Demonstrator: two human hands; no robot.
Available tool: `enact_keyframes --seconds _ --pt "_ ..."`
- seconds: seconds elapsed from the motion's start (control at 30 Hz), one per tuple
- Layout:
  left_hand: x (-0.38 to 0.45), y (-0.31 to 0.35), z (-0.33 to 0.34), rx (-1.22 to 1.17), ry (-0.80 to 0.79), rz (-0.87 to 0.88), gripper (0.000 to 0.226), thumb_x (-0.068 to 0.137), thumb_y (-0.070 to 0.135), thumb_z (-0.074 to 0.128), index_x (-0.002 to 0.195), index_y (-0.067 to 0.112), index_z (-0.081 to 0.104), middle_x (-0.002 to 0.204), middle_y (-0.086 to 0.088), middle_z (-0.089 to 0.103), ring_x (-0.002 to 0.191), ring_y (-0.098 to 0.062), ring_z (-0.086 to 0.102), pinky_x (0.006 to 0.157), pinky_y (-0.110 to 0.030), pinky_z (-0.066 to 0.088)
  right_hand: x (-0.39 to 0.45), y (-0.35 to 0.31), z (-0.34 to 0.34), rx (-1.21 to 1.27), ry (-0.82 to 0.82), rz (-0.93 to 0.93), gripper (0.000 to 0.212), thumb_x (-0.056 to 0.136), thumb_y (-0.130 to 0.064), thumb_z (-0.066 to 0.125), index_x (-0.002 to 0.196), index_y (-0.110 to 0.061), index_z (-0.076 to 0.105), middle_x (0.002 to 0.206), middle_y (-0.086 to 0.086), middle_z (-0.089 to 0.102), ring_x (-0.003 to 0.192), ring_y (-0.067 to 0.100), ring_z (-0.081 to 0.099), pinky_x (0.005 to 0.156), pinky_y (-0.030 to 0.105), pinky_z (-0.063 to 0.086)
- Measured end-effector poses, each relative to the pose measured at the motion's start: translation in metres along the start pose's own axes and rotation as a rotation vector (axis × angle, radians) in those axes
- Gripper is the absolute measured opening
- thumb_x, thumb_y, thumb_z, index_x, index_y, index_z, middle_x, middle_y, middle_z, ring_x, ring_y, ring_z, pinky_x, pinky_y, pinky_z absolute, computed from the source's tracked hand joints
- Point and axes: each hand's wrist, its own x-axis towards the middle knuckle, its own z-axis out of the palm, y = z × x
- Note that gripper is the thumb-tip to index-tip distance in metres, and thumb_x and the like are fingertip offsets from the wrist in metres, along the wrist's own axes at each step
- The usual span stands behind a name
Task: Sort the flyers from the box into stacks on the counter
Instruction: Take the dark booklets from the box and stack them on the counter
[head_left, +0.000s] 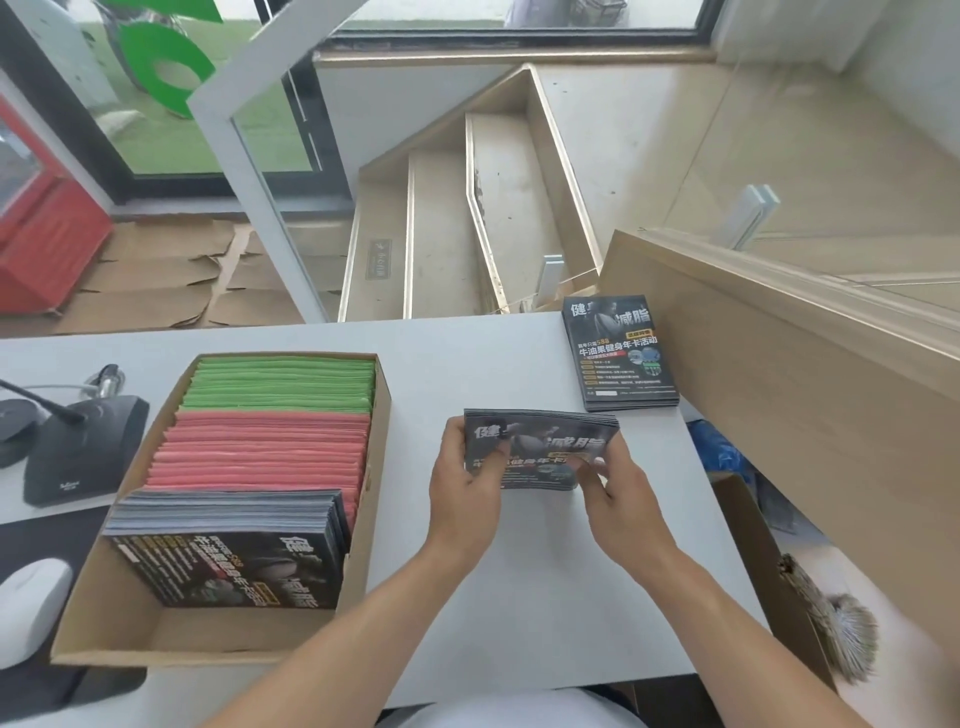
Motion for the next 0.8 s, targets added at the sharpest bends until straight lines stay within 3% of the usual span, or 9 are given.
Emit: enact_keyframes --seconds 0.07,0.13,0.23,0.27,0.37,0.47,0.53,0.6,0.8 --pt "0.000 0.003 0.003 -0.001 0.019 -0.022 0.015 0.099 0.006 0.058 0.102 0.020 0.057 0.095 0.020 0.071 0.092 0.003 0.063 0.075 -0.008 0.042 0.001 -0.003 0.001 -0.026 0.016 -0.008 0.032 0.104 -0.006 0.048 0.122 -0.032 0.047 0.111 -0.031 0.065 0.102 0.001 0.064 0.084 0.021 0.051" --pt "0.000 0.004 0.003 -0.009 0.026 -0.033 0.016 0.098 0.003 0.057 0.102 0.019 0.057 0.096 0.015 0.071 0.090 0.003 0.062 0.074 -0.008 0.042 0.002 -0.007 0.001 -0.007 0.020 -0.015 0.034 0.102 -0.004 0.050 0.119 -0.034 0.048 0.110 -0.033 0.065 0.102 -0.003 0.064 0.085 0.015 0.049" --pt "-0.001 0.007 0.001 -0.009 0.036 -0.021 0.017 0.096 0.001 0.057 0.101 0.017 0.055 0.093 0.016 0.071 0.089 0.001 0.063 0.072 -0.008 0.042 0.002 -0.020 0.000 0.198 0.054 0.036 0.026 0.099 -0.015 0.064 0.116 -0.032 0.054 0.112 -0.022 0.068 0.109 0.001 0.064 0.094 0.020 0.048" --pt "-0.001 0.008 0.000 -0.014 0.037 -0.012 0.016 0.096 0.001 0.058 0.101 0.016 0.054 0.091 0.018 0.071 0.088 0.002 0.064 0.071 -0.008 0.042 0.003 -0.025 0.000 0.293 0.079 0.050 0.026 0.097 -0.021 0.067 0.118 -0.029 0.055 0.109 -0.015 0.068 0.106 0.003 0.064 0.092 0.023 0.049" --pt "-0.004 0.014 -0.001 -0.027 0.060 0.027 0.018 0.094 0.003 0.064 0.103 0.014 0.053 0.089 0.022 0.070 0.087 0.003 0.065 0.073 -0.010 0.044 0.005 -0.049 0.003 0.525 0.159 0.076 0.027 0.095 -0.030 0.067 0.118 -0.019 0.059 0.095 -0.004 0.062 0.085 -0.003 0.060 0.077 0.012 0.047" --pt "-0.006 0.024 0.003 -0.098 0.063 0.042 0.016 0.096 0.008 0.065 0.106 0.015 0.054 0.092 0.022 0.072 0.091 0.003 0.066 0.076 -0.013 0.049 0.007 -0.061 0.011 0.660 0.216 0.155 0.021 0.098 -0.035 0.057 0.106 -0.016 0.062 0.091 -0.003 0.068 0.083 0.004 0.064 0.069 0.013 0.049" --pt "-0.008 0.030 0.008 -0.148 0.074 0.010 0.007 0.101 0.017 0.060 0.105 0.013 0.055 0.087 0.023 0.072 0.085 0.007 0.065 0.070 -0.007 0.045 0.008 -0.063 0.015 0.693 0.254 0.195 0.017 0.103 -0.028 0.053 0.098 -0.015 0.062 0.082 -0.005 0.070 0.076 0.004 0.066 0.063 0.015 0.050" --pt "-0.010 0.034 0.011 -0.167 0.098 -0.023 0.015 0.104 0.025 0.054 0.106 0.010 0.057 0.082 0.016 0.072 0.077 0.009 0.063 0.066 -0.005 0.043 0.009 -0.064 0.016 0.685 0.275 0.204 0.016 0.104 -0.025 0.052 0.094 -0.015 0.061 0.079 -0.005 0.069 0.074 0.005 0.064 0.063 0.016 0.050" --pt "-0.009 0.035 0.010 -0.146 0.119 -0.059 0.022 0.103 0.029 0.055 0.106 0.009 0.061 0.095 0.001 0.069 0.077 0.007 0.062 0.066 -0.005 0.042 0.008 -0.062 0.016 0.693 0.256 0.180 0.012 0.103 -0.023 0.054 0.097 -0.015 0.060 0.081 -0.006 0.068 0.076 0.005 0.063 0.067 0.015 0.049"
